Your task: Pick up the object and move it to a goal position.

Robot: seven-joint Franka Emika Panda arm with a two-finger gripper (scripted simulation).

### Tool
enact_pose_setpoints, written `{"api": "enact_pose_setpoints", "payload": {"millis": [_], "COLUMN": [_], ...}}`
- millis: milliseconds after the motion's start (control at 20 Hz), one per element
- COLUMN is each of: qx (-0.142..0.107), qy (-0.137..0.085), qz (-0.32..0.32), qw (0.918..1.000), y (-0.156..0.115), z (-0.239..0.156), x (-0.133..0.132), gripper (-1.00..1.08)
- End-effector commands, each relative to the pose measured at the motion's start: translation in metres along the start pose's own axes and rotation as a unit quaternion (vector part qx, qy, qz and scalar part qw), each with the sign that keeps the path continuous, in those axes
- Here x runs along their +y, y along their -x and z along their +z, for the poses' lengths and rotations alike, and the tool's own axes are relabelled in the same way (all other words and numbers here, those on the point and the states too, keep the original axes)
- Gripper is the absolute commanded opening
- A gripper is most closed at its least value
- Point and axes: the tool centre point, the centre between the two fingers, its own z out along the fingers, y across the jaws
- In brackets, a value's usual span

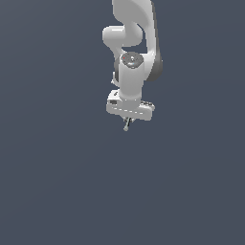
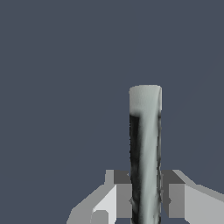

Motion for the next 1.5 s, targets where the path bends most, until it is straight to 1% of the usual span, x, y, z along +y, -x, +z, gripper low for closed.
{"api": "enact_pose_setpoints", "payload": {"millis": [0,900,1150,1450], "qx": [0.0,0.0,0.0,0.0], "qy": [0.0,0.0,0.0,0.0], "qz": [0.0,0.0,0.0,0.0], "qw": [1.0,1.0,1.0,1.0], "y": [0.004,0.026,0.029,0.03], "z": [-0.026,-0.216,-0.254,-0.282], "x": [0.005,0.039,0.046,0.05], "gripper": [-1.0,-1.0,-1.0,-1.0]}}
